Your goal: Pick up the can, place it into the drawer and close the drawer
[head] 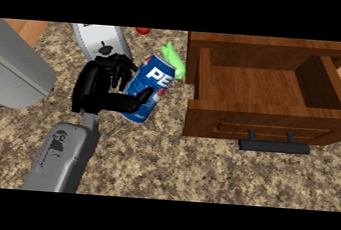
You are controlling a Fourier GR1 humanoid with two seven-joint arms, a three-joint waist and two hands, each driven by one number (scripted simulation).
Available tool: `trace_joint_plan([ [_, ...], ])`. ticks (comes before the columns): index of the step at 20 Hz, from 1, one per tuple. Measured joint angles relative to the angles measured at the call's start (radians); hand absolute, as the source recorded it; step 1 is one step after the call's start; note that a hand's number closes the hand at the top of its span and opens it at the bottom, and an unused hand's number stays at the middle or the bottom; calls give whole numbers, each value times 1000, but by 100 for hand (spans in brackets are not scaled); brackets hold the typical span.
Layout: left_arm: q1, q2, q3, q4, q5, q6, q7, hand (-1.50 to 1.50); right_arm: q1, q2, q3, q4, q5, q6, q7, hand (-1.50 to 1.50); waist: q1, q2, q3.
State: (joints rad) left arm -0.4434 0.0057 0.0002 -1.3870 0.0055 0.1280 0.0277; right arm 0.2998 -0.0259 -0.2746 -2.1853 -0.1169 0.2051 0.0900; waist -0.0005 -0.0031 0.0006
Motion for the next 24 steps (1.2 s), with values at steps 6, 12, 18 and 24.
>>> trace_joint_plan([
  [6,-169,-4,-79,17,-11,99,133,150,1,6,10,-18,5,-10,12,-150,-10,2,0],
  [12,-363,-5,-153,95,-12,216,207,150,-11,-7,-7,-7,-7,2,11,-150,-15,3,0],
  [18,-570,-6,-204,249,41,329,228,150,-11,5,7,-4,11,-1,2,-150,-25,5,0],
  [24,-726,-6,-231,385,106,387,242,150,-35,-7,3,6,9,-7,20,-150,-26,6,0],
])
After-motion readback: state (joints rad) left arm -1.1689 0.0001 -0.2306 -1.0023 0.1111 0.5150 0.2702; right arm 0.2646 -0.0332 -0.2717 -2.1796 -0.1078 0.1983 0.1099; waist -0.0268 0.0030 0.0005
